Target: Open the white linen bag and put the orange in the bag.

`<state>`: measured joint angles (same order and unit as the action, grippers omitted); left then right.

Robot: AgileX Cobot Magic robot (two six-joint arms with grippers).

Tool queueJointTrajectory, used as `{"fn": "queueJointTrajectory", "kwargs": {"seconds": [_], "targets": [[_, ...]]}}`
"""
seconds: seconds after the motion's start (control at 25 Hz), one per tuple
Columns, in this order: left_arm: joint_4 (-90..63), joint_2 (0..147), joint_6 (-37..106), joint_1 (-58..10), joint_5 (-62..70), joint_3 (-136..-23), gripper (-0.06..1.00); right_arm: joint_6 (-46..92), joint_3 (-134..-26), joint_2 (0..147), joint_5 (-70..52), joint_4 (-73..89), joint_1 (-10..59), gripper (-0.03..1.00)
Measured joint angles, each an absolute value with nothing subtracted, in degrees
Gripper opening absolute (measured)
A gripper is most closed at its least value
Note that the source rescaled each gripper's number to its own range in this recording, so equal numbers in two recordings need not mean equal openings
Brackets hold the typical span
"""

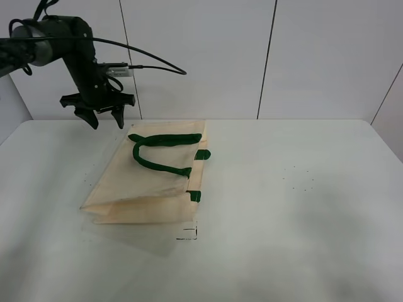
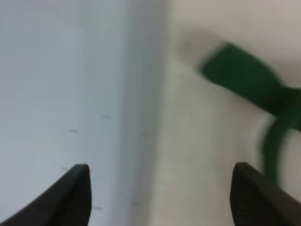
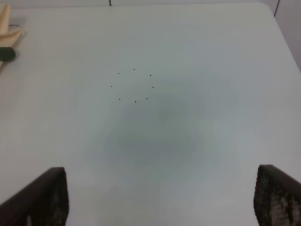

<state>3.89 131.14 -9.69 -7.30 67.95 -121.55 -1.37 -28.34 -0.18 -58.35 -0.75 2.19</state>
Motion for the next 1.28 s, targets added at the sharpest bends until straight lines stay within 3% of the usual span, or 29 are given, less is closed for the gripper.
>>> {"fn": "queueJointTrajectory", "kwargs": {"seconds": [0.24,0.52,0.92,1.28], "targets": [[4.0,131.1,-8.1,-1.0,68.0,-121.6,0.79,-1.4,-28.3,-0.2,-58.3,-0.7,2.2,0.85],[3.9,128.1,-7.1,0.2,68.0,-115.9,0.79,-1.4,-28.3,-0.2,-58.3,-0.7,2.2,0.85],[1.0,107.2,-6.7,0.2,68.0,-87.4,0.79,-1.4,-28.3,-0.2,-58.3,-0.7,2.2,0.85],[1.2,77.9,-5.6,0.2,67.9,-57.1,0.79,-1.4,-28.3,-0.2,-58.3,-0.7,2.2,0.85]]}}
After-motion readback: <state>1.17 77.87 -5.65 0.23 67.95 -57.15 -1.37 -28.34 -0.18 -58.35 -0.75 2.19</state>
